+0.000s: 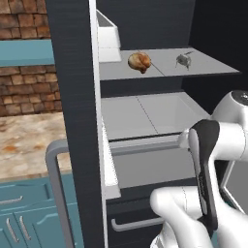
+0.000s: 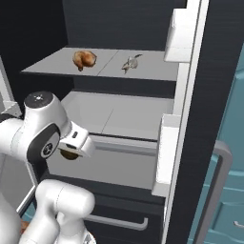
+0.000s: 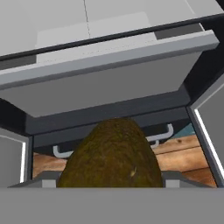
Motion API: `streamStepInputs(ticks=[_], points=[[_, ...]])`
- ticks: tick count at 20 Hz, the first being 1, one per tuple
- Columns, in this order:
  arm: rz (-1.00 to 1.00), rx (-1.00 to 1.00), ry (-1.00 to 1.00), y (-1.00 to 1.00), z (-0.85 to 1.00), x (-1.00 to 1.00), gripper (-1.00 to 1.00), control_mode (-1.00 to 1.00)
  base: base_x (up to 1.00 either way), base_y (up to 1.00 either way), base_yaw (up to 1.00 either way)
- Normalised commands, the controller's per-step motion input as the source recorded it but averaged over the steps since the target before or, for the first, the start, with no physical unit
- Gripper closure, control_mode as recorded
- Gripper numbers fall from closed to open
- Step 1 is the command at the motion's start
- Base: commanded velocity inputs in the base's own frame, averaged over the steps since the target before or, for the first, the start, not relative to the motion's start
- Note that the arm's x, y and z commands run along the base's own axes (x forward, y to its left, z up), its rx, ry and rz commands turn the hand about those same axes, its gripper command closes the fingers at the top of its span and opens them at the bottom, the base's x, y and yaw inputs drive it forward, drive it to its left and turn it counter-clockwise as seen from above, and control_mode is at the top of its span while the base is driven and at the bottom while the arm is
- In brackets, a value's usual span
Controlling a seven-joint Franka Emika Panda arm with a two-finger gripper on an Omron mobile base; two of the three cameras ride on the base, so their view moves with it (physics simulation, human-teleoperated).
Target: Gather the avocado and corn from the fridge and place them on a tray on the dining counter. Then gather the chicken drumstick and fish from the fridge and place them on the other tray.
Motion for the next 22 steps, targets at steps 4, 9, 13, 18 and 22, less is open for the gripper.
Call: streamStepInputs(ticks=[4, 9, 13, 18, 22], points=[[0.18, -0.01, 0.05, 0.52, 0.00, -0.46, 1.00, -1.00, 0.00, 0.00, 0.00], [0.08, -0.01, 0.00, 0.14, -0.08, -0.44, 1.00, -1.00, 0.00, 0.00, 0.00], [0.00, 0.00, 0.00, 0.00, 0.00, 0.00, 1.00, -1.00, 0.00, 0.00, 0.00], [0.00, 0.00, 0.00, -0.01, 0.00, -0.03, 1.00, 1.00, -0.31, -0.05, 0.00], [0.00, 0.00, 0.00, 0.00, 0.00, 0.00, 1.00, 1.00, -0.73, -0.02, 0.14]])
